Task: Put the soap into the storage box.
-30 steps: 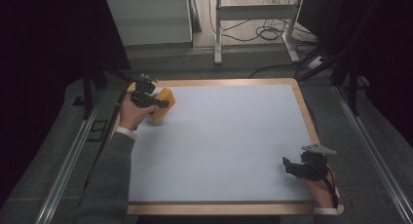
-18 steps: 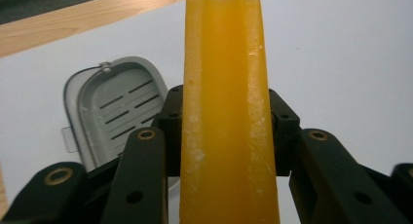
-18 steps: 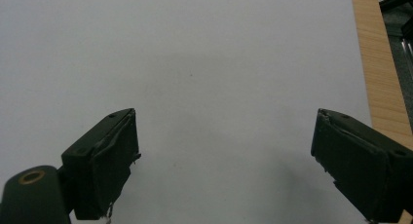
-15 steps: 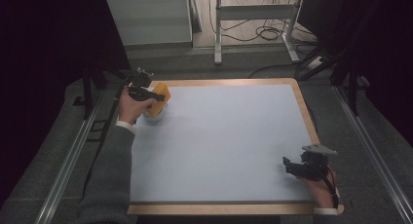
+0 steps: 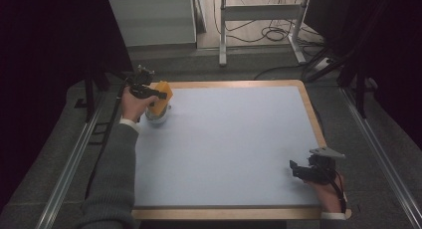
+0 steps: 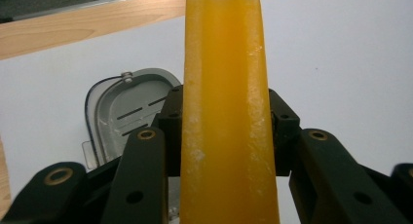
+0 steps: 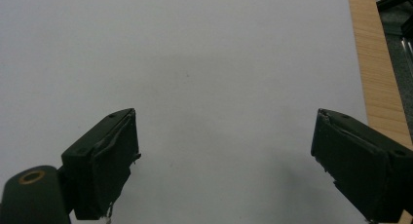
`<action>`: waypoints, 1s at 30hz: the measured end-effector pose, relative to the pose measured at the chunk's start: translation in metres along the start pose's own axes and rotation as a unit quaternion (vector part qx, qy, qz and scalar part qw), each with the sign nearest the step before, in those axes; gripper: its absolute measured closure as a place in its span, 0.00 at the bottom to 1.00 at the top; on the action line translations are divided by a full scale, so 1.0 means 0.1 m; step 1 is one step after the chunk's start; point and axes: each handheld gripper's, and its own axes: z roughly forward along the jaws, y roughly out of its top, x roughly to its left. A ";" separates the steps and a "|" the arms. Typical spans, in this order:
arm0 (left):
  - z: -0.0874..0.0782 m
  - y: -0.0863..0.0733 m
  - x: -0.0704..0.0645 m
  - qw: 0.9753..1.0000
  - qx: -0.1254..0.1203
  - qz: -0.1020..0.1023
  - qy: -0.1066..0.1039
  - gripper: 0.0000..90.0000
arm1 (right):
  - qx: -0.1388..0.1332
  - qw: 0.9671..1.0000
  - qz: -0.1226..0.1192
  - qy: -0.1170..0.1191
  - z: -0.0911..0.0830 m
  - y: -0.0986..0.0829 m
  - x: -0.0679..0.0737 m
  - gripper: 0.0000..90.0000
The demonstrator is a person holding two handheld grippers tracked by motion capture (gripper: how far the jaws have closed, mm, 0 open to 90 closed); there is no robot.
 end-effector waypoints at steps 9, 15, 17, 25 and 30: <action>0.07 0.01 0.10 1.000 -0.003 -0.017 0.014 0.68 | 0.001 1.000 0.000 0.000 0.00 0.00 0.00 0.11; 0.10 0.01 0.16 0.999 -0.006 -0.029 0.023 0.68 | -0.001 1.000 0.002 -0.002 0.00 0.00 -0.01 0.11; 0.11 -0.01 0.19 0.999 -0.010 -0.037 0.019 0.68 | -0.002 1.000 0.001 -0.001 0.00 0.00 -0.01 0.11; 0.16 -0.08 0.30 0.998 -0.010 -0.052 0.033 0.68 | 0.000 1.000 0.000 -0.001 0.00 0.00 -0.01 0.11; 0.19 -0.10 0.32 0.998 -0.011 -0.059 0.032 0.68 | 0.002 1.000 -0.001 -0.002 0.01 0.00 -0.01 0.11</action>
